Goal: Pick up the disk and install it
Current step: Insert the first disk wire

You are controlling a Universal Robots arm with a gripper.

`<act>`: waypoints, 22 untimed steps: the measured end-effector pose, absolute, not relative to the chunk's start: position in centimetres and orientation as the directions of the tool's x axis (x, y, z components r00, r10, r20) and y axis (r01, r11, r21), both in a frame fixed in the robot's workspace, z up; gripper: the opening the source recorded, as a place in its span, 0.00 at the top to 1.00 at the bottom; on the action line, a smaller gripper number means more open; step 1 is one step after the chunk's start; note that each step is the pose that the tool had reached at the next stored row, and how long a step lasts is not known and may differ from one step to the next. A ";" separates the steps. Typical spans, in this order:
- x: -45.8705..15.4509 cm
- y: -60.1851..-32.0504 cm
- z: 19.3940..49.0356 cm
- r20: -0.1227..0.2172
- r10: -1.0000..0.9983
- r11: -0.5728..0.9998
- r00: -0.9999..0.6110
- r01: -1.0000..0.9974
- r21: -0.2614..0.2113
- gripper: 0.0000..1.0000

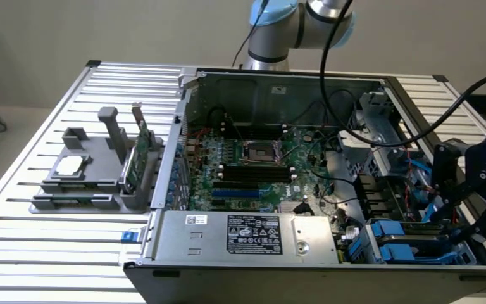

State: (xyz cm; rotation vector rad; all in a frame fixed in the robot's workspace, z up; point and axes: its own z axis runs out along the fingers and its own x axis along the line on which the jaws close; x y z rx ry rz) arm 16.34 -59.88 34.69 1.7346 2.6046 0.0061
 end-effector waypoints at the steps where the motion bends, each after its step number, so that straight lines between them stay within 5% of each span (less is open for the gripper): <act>1: 16.3 -60.0 34.7 -0.006 0.924 0.382 -0.382 0.924 0.011 0.63; 22: 16.4 -61.3 34.6 0.033 0.948 0.317 -0.318 0.948 0.025 0.73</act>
